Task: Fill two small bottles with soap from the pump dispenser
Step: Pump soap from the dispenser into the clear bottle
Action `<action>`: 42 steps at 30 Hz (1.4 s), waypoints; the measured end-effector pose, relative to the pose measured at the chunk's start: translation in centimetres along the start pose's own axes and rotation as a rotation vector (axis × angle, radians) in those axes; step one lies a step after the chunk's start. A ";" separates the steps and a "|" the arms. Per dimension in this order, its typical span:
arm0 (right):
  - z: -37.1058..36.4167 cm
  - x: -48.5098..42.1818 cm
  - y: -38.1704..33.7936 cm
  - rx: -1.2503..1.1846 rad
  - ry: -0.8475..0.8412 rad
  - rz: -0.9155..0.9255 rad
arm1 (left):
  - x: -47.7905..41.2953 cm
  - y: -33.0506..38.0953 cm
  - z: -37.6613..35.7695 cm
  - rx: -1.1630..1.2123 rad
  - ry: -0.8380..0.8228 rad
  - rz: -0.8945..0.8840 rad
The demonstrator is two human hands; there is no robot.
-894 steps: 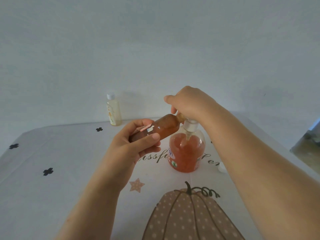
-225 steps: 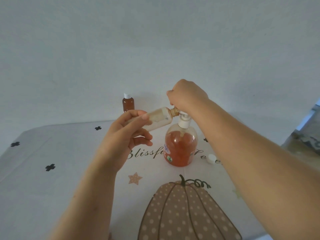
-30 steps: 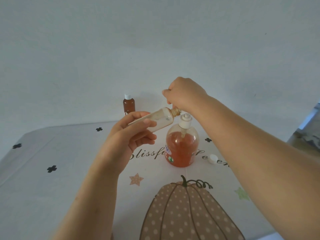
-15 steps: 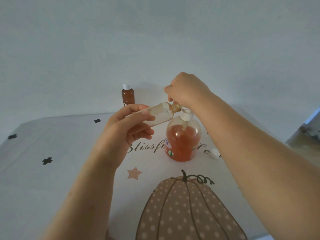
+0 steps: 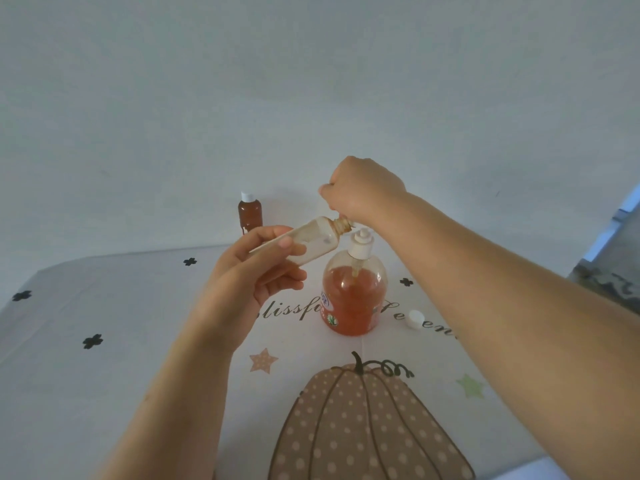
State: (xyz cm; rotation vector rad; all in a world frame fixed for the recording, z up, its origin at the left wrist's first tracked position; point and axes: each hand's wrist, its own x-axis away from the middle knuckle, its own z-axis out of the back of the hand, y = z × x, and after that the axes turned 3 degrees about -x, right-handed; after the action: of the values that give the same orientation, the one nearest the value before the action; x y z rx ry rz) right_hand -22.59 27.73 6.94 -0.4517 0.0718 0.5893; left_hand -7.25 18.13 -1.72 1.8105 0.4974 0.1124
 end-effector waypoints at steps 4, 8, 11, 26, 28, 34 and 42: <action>-0.2 0.0 0.1 -0.065 -0.009 -0.023 | 0.0 0.1 0.2 -0.003 -0.001 0.006; -0.5 -0.2 0.1 -0.081 -0.019 -0.037 | -0.1 0.1 0.4 -0.016 0.003 0.022; -0.9 -0.6 0.2 -0.077 -0.050 -0.059 | -0.2 0.1 0.6 -0.031 0.002 0.033; -1.9 -0.7 1.0 -0.067 -0.048 -0.068 | -0.4 -0.2 0.9 -0.061 0.006 0.052; -1.5 -0.4 0.8 -0.077 -0.024 -0.058 | -0.3 0.0 0.7 -0.054 0.009 0.045; -0.2 -0.1 0.0 0.018 -0.006 -0.013 | 0.0 0.4 0.3 -0.048 0.016 0.002; -0.1 -0.1 -0.1 0.007 -0.016 -0.008 | 0.0 0.4 0.3 -0.038 0.023 0.006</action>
State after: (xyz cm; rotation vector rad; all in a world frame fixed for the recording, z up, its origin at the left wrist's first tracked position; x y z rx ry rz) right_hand -22.64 27.56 6.91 -0.4404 0.0564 0.5845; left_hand -7.03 17.82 -1.38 1.7754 0.5030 0.1460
